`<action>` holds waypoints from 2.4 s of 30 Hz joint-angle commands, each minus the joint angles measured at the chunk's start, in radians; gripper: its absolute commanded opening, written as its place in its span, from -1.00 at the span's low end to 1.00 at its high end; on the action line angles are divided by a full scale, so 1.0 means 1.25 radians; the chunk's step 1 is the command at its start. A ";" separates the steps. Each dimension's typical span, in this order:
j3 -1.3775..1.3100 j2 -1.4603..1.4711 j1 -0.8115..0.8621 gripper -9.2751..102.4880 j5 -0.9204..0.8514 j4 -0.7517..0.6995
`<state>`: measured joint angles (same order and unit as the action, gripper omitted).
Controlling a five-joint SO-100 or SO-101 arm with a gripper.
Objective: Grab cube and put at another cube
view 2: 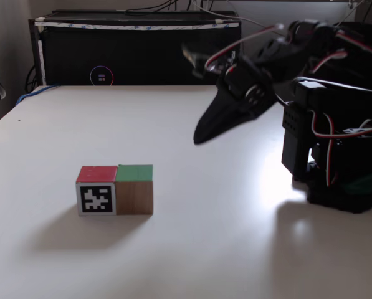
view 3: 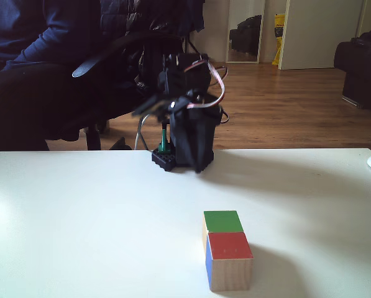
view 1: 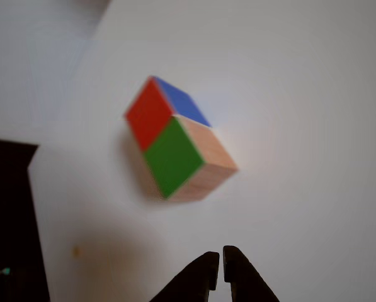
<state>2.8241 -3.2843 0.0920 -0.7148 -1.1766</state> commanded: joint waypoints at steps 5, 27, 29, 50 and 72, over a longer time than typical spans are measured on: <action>-0.172 0.099 -0.042 -0.79 -0.153 -0.025; -0.660 0.745 0.048 -0.36 -0.654 -0.225; -0.693 0.780 0.060 -0.24 -0.675 -0.223; -1.361 1.465 0.063 -0.05 -0.623 -0.503; -1.185 1.484 0.099 0.01 -0.707 -0.344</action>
<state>1.3407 -1.3959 0.2102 -1.5907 -1.6291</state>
